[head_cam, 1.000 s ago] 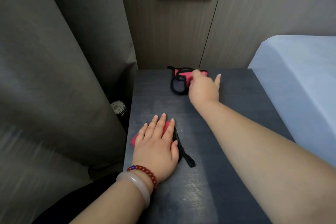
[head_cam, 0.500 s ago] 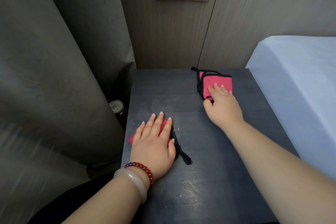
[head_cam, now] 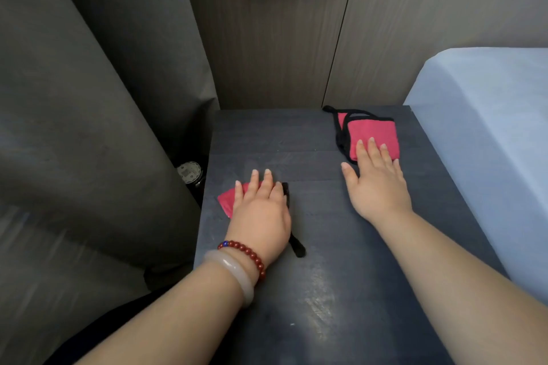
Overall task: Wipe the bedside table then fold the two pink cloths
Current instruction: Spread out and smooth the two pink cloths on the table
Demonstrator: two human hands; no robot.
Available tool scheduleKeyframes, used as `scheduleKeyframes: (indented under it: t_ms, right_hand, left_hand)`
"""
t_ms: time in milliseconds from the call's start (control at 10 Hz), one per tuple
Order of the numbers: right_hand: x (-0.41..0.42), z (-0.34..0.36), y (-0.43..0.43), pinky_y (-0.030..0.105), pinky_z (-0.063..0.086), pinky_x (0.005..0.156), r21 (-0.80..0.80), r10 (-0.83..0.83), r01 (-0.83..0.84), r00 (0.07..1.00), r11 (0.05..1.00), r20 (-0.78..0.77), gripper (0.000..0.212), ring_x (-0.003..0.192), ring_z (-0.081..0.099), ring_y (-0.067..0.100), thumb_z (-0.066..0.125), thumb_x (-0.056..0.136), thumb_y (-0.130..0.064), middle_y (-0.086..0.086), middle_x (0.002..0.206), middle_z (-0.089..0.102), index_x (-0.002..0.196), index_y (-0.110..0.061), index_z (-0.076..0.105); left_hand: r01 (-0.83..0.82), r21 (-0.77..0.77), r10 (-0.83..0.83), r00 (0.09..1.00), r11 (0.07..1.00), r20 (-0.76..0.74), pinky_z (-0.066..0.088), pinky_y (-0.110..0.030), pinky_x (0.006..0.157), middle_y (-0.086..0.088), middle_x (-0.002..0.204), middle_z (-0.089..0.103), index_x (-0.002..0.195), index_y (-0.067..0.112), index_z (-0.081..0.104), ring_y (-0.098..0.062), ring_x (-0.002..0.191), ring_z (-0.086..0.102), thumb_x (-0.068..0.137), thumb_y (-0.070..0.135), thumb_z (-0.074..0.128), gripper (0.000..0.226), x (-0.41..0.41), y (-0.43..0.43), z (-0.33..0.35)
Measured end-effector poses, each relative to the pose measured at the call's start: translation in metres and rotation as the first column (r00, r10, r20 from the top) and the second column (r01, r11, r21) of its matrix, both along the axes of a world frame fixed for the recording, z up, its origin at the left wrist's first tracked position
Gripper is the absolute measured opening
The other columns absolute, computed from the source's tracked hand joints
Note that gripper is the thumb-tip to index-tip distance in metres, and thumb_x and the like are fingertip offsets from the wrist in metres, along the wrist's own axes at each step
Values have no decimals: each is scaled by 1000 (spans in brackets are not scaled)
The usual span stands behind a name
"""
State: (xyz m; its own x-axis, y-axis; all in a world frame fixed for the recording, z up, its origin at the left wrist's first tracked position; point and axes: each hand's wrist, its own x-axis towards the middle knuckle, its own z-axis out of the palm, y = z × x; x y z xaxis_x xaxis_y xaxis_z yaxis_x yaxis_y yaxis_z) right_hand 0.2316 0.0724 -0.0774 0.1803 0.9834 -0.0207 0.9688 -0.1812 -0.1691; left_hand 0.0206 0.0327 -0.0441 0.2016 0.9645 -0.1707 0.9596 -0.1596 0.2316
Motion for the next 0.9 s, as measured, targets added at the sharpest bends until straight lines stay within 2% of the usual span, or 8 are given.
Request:
scheduleKeyframes:
  t_ms: [100, 200, 300, 400, 600, 700, 800, 900]
  right_hand:
    - [2, -2, 1, 38, 2, 121, 25, -20, 20, 1000, 999, 11, 68, 148, -2, 18, 14, 97, -57, -1, 162, 1, 154, -21, 6]
    - [0, -3, 1, 38, 3, 121, 32, -17, 16, 1000, 999, 22, 69, 148, -2, 18, 14, 96, -58, 0, 162, 1, 154, -21, 5]
    - [0, -3, 2, 37, 2, 121, 29, -18, 17, 999, 999, 26, 70, 148, -3, 18, 14, 96, -58, 0, 162, 1, 154, -20, 4]
    - [-1, -3, 3, 37, 2, 121, 35, -16, 15, 999, 999, 28, 70, 148, -3, 19, 15, 96, -58, 1, 162, 1, 154, -20, 4]
    - [-1, -3, 2, 37, 3, 121, 41, -17, 17, 1000, 999, 22, 70, 148, -2, 18, 17, 96, -58, 1, 162, 2, 154, -20, 5]
    - [-2, -2, 2, 37, 3, 121, 50, -19, 18, 1000, 999, 21, 70, 149, -1, 19, 18, 96, -57, 1, 162, 3, 154, -19, 6]
    - [-2, -1, 2, 37, 2, 121, 50, -19, 18, 1000, 999, 10, 66, 148, -1, 18, 16, 98, -53, 0, 162, 3, 154, -20, 7]
    - [-2, -1, 2, 37, 2, 121, 46, -17, 17, 1000, 999, 2, 62, 148, -2, 17, 14, 99, -47, -1, 162, 3, 154, -20, 7]
  left_hand:
    - [11, -20, -10, 999, 1000, 35, -5, -56, 117, -6, 162, 8, 148, 15, 31, -23, 149, -3, 101, 45, 25, 57, 11, 20, 4]
    - [-62, -34, 59, 995, 997, -83, -12, -59, 114, -11, 160, -15, 154, 15, -2, -32, 145, -21, 91, 66, 23, 85, 10, 12, 0]
    - [-81, -17, 78, 991, 997, -110, -8, -57, 116, -13, 161, -13, 154, 14, -5, -36, 145, -19, 97, 48, 27, 73, 5, -3, -6]
    - [-45, -38, 41, 995, 998, -94, -9, -51, 118, -11, 162, -2, 154, 12, 4, -36, 146, -13, 99, 24, 30, 62, 9, 7, -4]
    - [6, 12, -7, 998, 1000, 64, 1, -40, 119, -12, 159, 20, 146, 8, 31, -30, 148, 6, 96, 6, 35, 50, 21, 39, 9]
    - [34, 113, -45, 994, 993, 101, 5, -39, 119, -12, 160, 16, 148, 10, 27, -30, 148, 6, 97, 5, 38, 53, 32, 57, 12]
    - [160, 65, -158, 987, 985, -33, -1, -50, 119, -7, 163, 4, 153, 18, 18, -34, 148, -4, 97, 15, 41, 60, 48, 83, 2]
    - [193, -1, -192, 978, 981, -85, -6, -53, 118, 4, 163, -6, 154, 32, 9, -28, 148, -12, 101, 43, 25, 57, 58, 99, -10]
